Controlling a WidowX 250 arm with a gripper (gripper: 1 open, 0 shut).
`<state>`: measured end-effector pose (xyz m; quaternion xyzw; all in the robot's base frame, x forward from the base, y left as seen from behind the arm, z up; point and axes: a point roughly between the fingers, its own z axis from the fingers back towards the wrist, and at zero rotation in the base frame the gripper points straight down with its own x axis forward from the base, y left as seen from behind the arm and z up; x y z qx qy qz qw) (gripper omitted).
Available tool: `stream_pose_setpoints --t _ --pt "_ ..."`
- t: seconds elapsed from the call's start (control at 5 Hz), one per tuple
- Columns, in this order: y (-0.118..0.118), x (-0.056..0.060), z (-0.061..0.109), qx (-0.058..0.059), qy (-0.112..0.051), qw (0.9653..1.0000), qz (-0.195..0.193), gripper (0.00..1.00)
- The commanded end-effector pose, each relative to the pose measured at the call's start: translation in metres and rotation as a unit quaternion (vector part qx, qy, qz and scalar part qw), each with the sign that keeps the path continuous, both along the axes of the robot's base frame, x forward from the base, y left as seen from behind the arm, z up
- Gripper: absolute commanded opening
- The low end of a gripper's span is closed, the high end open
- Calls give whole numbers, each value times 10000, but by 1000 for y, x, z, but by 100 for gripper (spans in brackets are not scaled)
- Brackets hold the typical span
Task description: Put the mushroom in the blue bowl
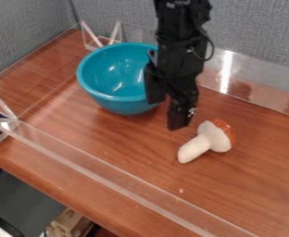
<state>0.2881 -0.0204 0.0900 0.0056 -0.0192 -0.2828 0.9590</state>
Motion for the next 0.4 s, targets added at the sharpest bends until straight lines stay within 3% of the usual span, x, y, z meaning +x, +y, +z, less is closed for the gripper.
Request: stream_pose_setpoints --t 0.0,0.2 --pt "-10 4 0 -114 -246 9995 -130 100" --pt "-19 6 -21 -147 -179 9994 -238 100"
